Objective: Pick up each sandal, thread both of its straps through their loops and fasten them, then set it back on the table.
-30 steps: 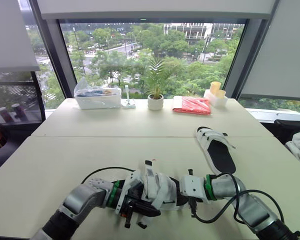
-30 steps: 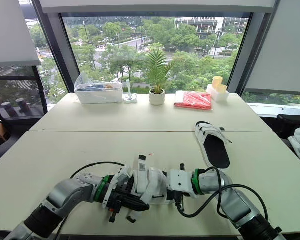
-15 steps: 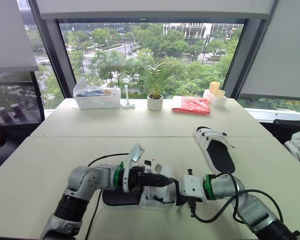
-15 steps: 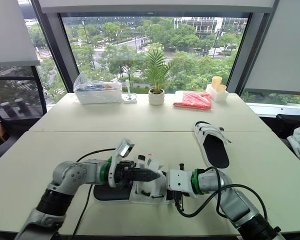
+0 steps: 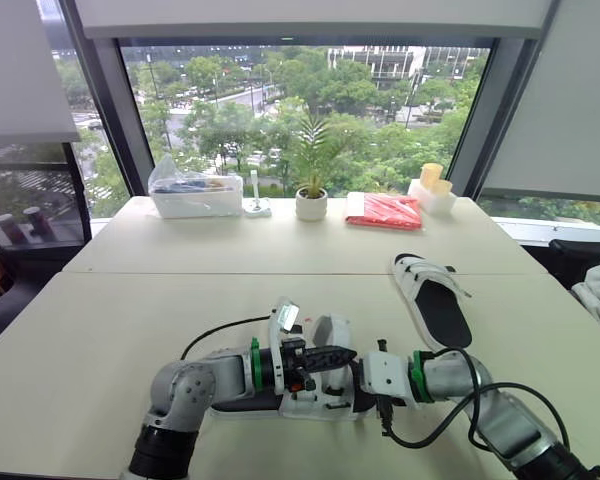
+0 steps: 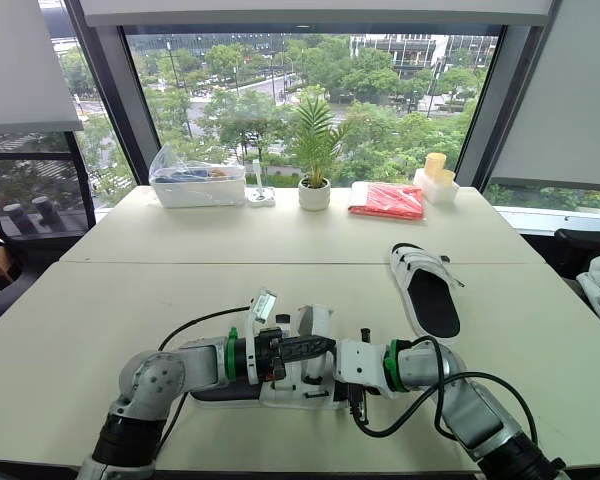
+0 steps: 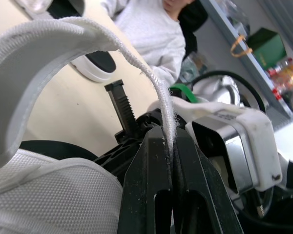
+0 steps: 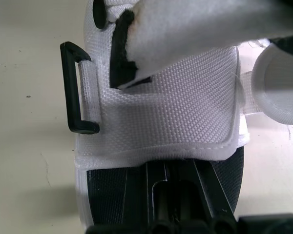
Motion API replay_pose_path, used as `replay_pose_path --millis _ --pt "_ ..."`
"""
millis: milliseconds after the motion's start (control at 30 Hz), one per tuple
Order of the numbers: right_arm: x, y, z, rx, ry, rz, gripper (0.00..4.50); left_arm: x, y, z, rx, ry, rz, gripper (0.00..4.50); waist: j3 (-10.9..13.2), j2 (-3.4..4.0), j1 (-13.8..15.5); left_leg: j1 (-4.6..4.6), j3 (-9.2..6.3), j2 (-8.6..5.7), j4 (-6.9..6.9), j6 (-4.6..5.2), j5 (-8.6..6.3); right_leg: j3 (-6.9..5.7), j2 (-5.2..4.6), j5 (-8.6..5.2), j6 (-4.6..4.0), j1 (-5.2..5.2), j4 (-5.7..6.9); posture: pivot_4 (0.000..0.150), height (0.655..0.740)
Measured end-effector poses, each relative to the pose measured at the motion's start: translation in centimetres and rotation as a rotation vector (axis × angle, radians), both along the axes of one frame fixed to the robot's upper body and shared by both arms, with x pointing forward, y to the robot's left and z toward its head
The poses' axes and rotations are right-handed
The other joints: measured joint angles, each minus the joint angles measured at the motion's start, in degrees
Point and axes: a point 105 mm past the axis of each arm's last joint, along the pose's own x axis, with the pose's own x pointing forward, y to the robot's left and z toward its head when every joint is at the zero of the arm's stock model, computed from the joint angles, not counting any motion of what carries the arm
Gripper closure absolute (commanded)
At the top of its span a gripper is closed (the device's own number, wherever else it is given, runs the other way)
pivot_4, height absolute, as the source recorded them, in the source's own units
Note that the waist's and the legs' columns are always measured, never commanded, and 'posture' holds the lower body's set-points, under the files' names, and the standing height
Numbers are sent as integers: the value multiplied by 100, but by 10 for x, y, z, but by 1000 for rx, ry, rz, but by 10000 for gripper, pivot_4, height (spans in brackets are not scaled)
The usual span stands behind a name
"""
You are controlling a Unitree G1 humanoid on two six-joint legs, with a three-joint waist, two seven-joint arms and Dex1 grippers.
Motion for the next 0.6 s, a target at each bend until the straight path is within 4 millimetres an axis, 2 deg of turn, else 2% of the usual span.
replay_pose_path --millis 267,400,600 --pt "-2 0 0 -7 -7 -3 45000 11 0 5 28 131 140 44563 1 -5 7 -2 0 -1 -1 -1 0 -2 2 1 3 1 -6 1500 7400" --pt "-3 -1 1 -13 -11 1 45000 7 -3 6 57 158 171 44563 1 -5 10 -5 0 -2 -5 -14 7 -2 4 0 4 1 -13 1500 7400" --pt "-4 -1 0 -17 -11 3 45000 -10 -6 3 60 180 141 44563 1 -4 12 -2 -1 -2 -15 -26 12 -2 4 0 4 6 -29 1500 7400"
